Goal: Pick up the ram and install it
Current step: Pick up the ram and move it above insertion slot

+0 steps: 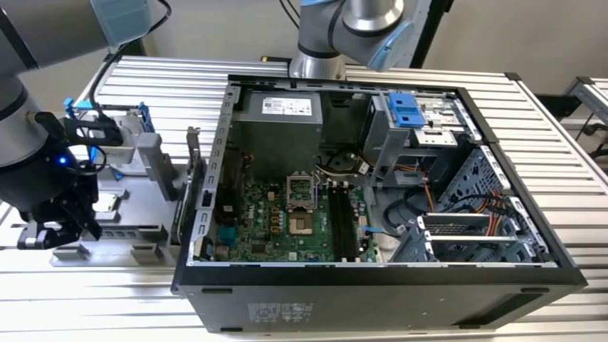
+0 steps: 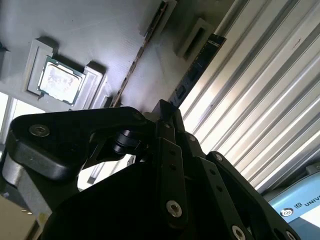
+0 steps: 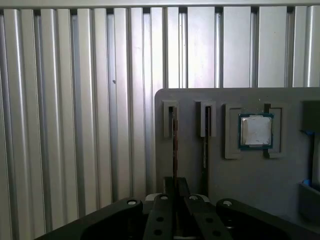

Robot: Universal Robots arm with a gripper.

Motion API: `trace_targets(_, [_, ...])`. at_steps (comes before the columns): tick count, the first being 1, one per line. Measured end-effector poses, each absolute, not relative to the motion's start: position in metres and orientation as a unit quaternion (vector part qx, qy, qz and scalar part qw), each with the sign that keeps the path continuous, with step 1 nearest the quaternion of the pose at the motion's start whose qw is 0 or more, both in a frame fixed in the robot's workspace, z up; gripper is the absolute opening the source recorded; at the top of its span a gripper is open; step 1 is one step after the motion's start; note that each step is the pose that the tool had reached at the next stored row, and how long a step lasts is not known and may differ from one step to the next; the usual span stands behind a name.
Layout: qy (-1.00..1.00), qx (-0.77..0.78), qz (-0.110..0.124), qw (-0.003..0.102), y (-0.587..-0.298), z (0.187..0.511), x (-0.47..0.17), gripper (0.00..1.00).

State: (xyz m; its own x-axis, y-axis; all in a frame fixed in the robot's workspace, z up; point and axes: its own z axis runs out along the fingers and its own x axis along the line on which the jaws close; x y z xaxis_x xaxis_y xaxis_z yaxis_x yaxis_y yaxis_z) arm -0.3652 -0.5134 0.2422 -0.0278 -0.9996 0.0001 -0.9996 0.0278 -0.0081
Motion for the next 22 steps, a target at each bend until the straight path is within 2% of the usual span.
trace_targets(22, [0.717, -0.697, -0.003, 0.003, -0.513, 0.269, -0.365, 0.0])
